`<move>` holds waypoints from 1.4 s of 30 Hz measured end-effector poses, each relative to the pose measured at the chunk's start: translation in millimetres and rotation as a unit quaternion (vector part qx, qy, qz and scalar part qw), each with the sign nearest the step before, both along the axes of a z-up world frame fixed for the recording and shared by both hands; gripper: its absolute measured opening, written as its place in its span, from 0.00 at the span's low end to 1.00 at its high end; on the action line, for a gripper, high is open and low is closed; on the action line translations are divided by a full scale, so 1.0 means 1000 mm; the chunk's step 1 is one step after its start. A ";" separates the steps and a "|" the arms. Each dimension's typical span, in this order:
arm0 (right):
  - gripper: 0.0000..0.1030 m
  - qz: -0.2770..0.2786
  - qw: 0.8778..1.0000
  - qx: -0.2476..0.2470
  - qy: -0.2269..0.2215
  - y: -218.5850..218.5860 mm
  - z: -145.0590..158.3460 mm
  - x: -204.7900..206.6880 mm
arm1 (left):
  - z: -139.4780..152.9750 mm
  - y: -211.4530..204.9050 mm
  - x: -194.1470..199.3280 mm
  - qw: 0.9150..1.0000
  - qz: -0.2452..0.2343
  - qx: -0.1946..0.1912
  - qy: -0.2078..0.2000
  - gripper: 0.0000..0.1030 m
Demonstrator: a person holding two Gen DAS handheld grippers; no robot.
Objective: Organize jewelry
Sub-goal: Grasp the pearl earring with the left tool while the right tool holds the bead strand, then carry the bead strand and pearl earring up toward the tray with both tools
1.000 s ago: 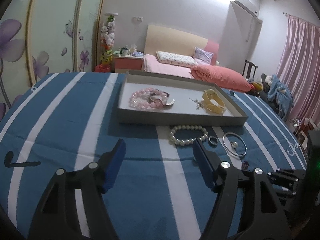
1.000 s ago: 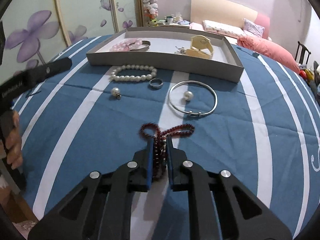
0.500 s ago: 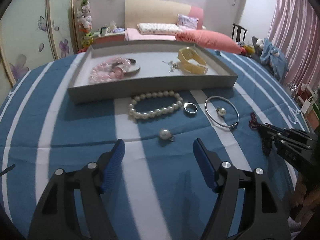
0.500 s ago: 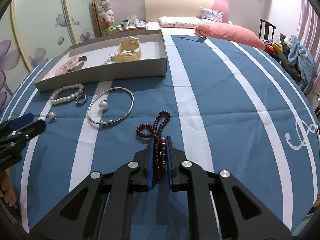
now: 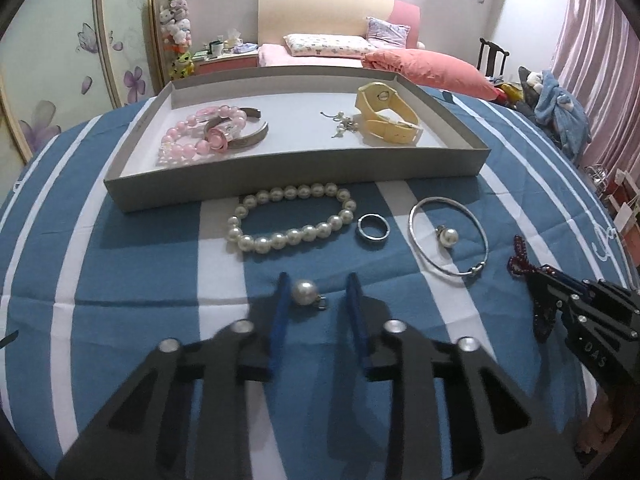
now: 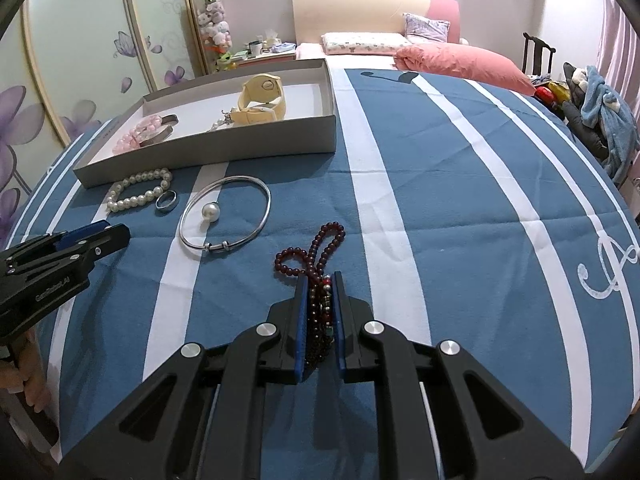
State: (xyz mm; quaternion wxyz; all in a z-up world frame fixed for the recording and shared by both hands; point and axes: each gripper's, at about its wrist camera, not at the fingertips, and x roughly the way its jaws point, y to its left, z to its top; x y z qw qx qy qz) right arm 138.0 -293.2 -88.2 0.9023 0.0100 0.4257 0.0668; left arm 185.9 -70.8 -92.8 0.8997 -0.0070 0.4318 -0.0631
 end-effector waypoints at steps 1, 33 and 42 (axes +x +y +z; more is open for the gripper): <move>0.12 0.000 1.000 0.000 0.000 0.000 0.000 0.000 | 0.000 0.001 0.000 1.000 0.001 -0.003 0.001 0.18; 0.09 0.026 0.999 0.018 -0.014 0.013 0.004 -0.002 | 0.002 0.062 -0.018 0.999 0.034 -0.034 0.001 0.15; 0.09 0.034 0.995 0.033 -0.093 0.013 0.036 -0.010 | 0.023 0.069 -0.030 0.997 0.044 -0.048 -0.045 0.15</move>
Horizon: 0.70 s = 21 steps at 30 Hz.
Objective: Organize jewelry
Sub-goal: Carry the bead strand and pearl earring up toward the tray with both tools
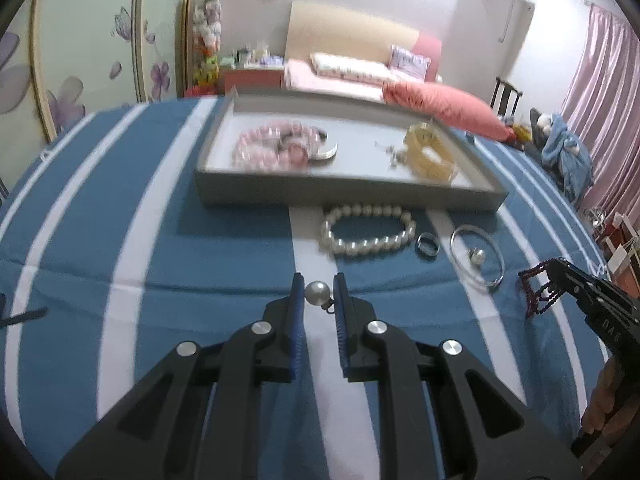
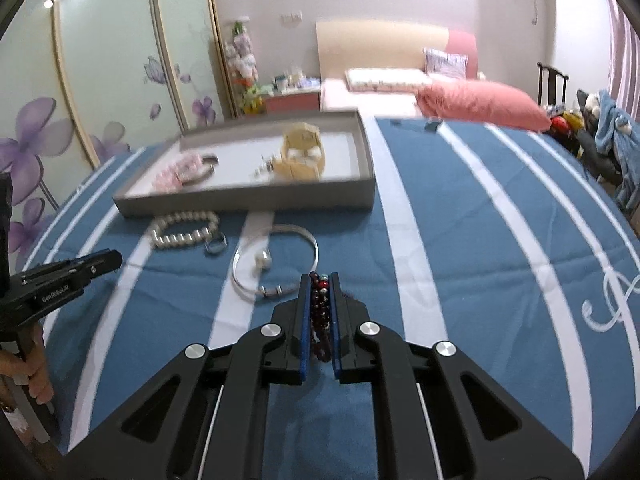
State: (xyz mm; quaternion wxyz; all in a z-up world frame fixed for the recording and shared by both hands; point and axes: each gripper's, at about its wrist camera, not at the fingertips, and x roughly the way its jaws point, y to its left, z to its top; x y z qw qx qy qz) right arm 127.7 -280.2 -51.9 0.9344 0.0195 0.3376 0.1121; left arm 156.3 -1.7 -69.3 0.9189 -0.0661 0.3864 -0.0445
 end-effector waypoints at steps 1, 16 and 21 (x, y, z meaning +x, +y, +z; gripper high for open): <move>0.09 0.000 1.000 0.001 -0.007 0.000 0.003 0.000 | 0.005 0.000 -0.002 1.000 0.001 0.002 -0.011 0.15; 0.09 0.011 0.987 0.034 -0.155 0.005 0.055 -0.023 | 0.060 -0.013 -0.042 0.982 0.005 0.030 -0.185 0.15; 0.09 0.015 0.983 0.041 -0.180 0.010 0.065 -0.023 | 0.071 -0.017 -0.049 0.975 0.009 0.035 -0.217 0.15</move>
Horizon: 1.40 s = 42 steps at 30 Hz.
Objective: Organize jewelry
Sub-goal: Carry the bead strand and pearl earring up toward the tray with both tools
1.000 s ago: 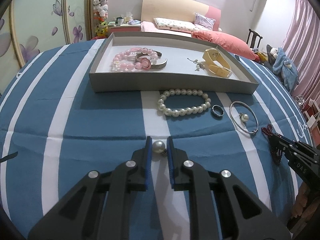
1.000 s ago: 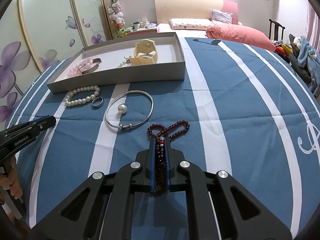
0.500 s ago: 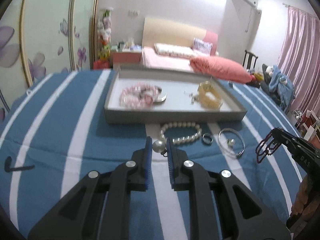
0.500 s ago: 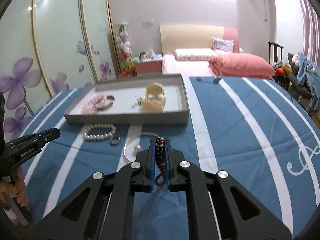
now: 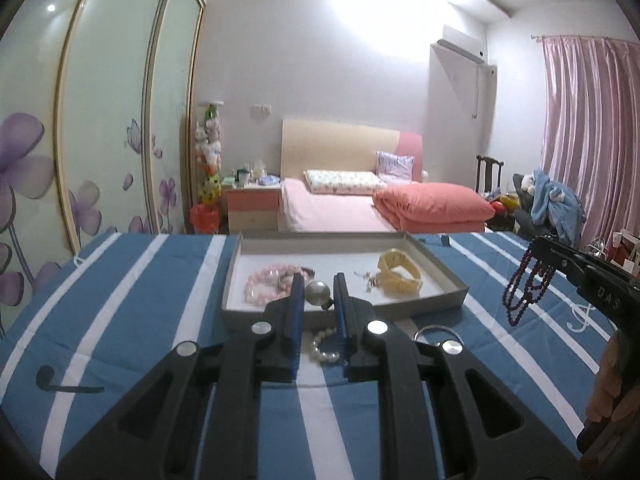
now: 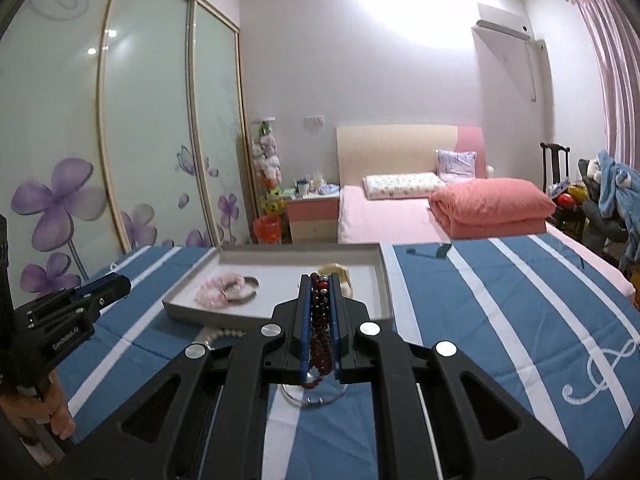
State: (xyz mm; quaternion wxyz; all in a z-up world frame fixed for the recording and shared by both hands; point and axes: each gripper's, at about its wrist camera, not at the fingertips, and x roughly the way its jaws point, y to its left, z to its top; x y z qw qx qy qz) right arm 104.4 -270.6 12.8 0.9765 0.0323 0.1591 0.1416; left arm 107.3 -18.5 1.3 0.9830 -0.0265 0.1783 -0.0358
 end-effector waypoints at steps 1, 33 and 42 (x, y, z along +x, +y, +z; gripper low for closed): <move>0.09 0.001 1.000 0.002 -0.004 0.002 0.002 0.000 | 0.001 0.000 -0.001 1.000 0.000 0.000 -0.003 0.15; 0.09 0.011 0.999 0.010 -0.029 0.029 0.015 0.064 | 0.013 -0.005 0.048 0.999 0.011 0.018 -0.030 0.15; 0.09 0.009 0.999 0.009 -0.032 0.041 0.013 0.113 | 0.021 -0.008 0.108 0.999 0.010 0.013 -0.052 0.15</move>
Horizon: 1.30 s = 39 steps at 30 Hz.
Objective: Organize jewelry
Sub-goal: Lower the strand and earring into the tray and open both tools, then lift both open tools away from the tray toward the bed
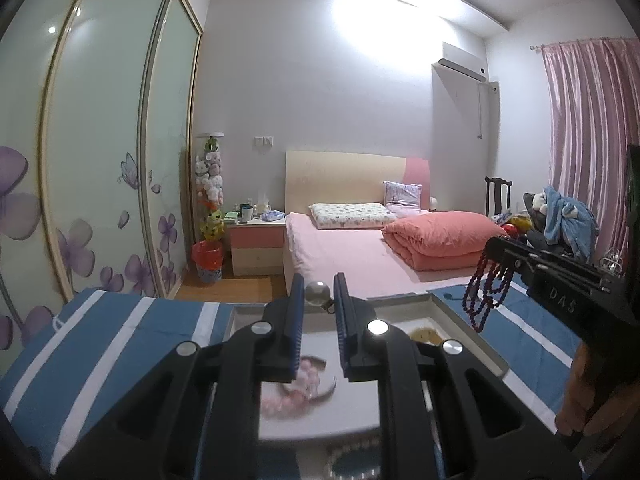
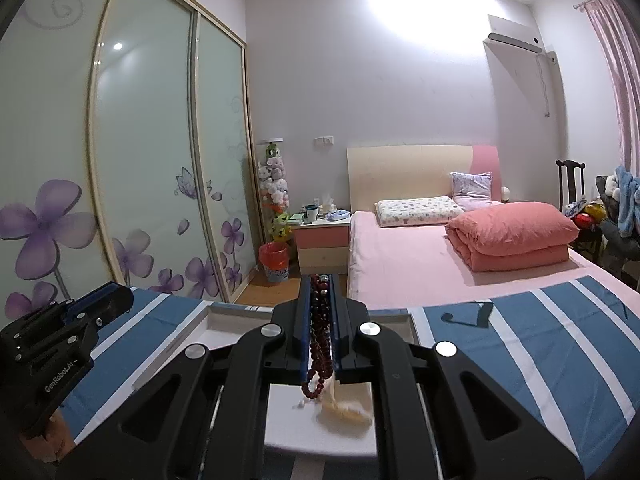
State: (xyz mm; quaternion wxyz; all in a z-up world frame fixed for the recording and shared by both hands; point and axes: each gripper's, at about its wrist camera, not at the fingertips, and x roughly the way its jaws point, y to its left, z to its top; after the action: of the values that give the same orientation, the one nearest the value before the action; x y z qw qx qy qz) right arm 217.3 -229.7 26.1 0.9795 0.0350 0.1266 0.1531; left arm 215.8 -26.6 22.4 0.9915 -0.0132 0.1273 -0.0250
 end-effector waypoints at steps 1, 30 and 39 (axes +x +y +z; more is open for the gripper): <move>0.09 0.000 1.000 0.000 0.002 0.000 -0.002 0.004 | -0.001 0.000 0.007 1.000 0.000 -0.002 0.001 0.15; 0.36 0.001 0.998 0.010 0.068 0.004 -0.030 0.050 | -0.053 0.005 0.081 0.997 0.000 -0.022 0.072 0.27; 0.36 -0.001 0.998 0.008 0.069 0.003 -0.030 0.052 | -0.054 0.008 0.081 0.997 0.006 -0.023 0.076 0.31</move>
State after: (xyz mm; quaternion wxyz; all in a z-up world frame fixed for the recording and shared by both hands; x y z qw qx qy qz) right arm 269.2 -227.1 -3.9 0.9682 0.0538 0.1927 0.1503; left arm 297.2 -18.7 -31.4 0.9785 -0.0391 0.2014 -0.0208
